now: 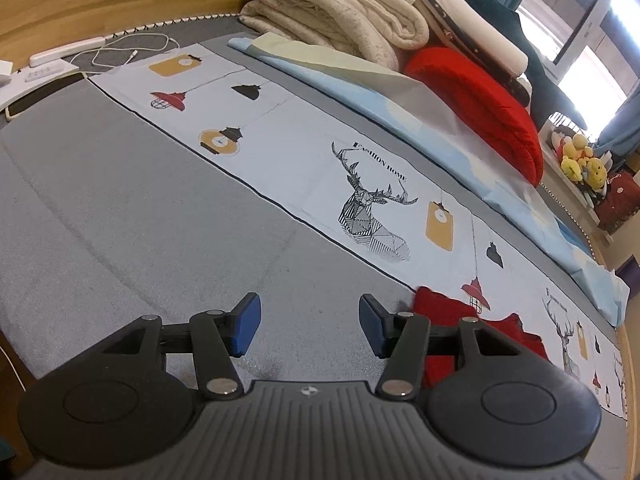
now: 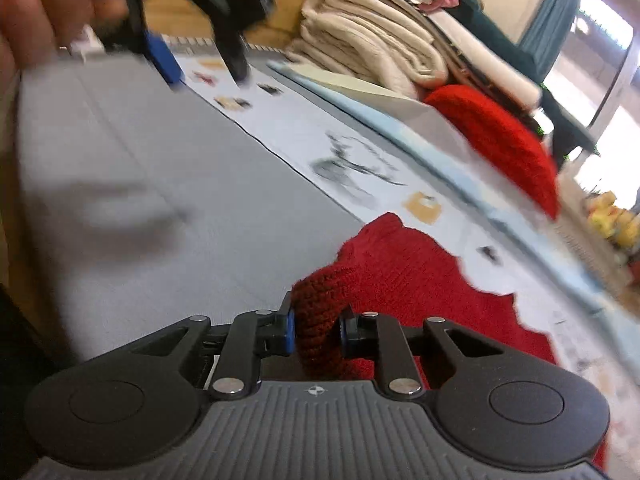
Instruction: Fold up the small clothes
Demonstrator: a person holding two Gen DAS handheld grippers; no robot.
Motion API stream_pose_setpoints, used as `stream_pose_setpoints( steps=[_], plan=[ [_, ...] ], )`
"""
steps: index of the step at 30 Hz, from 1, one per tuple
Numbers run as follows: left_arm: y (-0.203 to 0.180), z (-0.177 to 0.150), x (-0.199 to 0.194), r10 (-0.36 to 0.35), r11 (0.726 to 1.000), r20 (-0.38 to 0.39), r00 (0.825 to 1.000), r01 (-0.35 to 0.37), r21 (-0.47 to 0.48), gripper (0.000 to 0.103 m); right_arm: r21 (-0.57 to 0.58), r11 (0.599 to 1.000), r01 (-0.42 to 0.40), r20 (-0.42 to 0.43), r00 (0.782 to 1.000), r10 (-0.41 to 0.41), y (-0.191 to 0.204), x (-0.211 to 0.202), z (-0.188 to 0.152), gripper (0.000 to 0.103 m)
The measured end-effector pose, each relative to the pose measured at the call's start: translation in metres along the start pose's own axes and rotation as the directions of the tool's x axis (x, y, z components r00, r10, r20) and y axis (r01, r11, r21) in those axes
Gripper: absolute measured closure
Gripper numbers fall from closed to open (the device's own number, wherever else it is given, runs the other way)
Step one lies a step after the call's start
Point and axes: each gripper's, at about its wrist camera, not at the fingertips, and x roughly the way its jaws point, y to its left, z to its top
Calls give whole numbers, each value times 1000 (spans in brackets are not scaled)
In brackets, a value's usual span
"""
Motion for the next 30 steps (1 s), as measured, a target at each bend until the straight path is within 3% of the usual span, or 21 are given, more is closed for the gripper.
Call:
stream_pose_setpoints(
  steps=[3, 6, 10, 13, 17, 20, 22, 24, 26, 28, 29, 30],
  plan=[
    [-7, -3, 2, 9, 1000, -4, 1000, -9, 19, 43, 127, 989, -78, 14, 997, 76, -6, -7, 16, 84],
    [-17, -6, 3, 22, 999, -5, 1000, -22, 44, 43, 293, 951, -97, 20, 995, 95, -34, -14, 28, 84],
    [-34, -12, 7, 29, 997, -13, 999, -28, 66, 43, 470, 879, -82, 63, 996, 59, -94, -37, 32, 84],
    [-55, -20, 9, 26, 995, -20, 999, -24, 102, 43, 595, 802, -52, 92, 996, -4, -155, -62, 19, 85],
    [-87, -32, 14, 16, 986, -33, 999, -11, 164, 43, 785, 619, 40, 60, 988, -139, -243, -100, -35, 85],
    [-109, -42, 20, 9, 979, -48, 999, 1, 203, 43, 864, 470, 181, -61, 964, -261, -295, -122, -103, 85],
    [-124, -49, 24, 0, 974, -63, 998, 14, 224, 43, 892, 354, 281, -177, 938, -297, -318, -130, -154, 85],
    [-138, -56, 29, -7, 969, -77, 997, 26, 246, 43, 888, 255, 383, -307, 906, -291, -333, -132, -201, 85],
    [-150, -61, 33, -16, 962, -90, 996, 39, 269, 43, 881, 136, 454, -418, 880, -227, -345, -132, -249, 84],
    [-163, -65, 39, -18, 955, -100, 995, 47, 292, 43, 905, 30, 424, -413, 894, -173, -350, -138, -280, 83],
    [-168, -67, 41, -17, 952, -105, 994, 48, 302, 43, 913, 11, 407, -401, 902, -161, -352, -142, -286, 82],
    [-173, -69, 43, -17, 949, -110, 994, 50, 312, 43, 922, 21, 386, -379, 914, -146, -353, -145, -289, 79]
  ],
)
